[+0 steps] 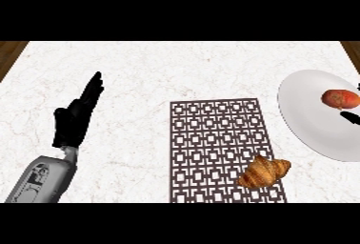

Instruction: Pick the squash from the placemat and place it in the plate

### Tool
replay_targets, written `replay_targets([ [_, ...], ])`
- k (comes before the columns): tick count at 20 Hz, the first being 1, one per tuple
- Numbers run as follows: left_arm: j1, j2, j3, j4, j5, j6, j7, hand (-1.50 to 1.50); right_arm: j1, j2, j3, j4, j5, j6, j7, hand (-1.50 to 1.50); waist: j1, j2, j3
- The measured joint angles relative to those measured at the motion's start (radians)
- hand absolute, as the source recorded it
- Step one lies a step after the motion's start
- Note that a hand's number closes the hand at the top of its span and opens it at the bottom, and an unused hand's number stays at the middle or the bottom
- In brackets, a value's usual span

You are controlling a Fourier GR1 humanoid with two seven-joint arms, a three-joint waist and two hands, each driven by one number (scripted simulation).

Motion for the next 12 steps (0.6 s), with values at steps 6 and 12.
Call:
replay_targets([
  [6,-0.021,-0.008,0.018,0.012,-0.012,-0.008,0.014,0.0,-0.065,0.128,0.031,0.144,0.06,0.002,0.073,-1.5,-0.002,0.0,0.0],
  [12,-0.024,-0.023,0.036,0.018,-0.024,-0.023,0.013,0.0,-0.122,0.192,0.002,0.304,0.074,0.018,0.014,-1.5,-0.003,0.002,0.001],
])
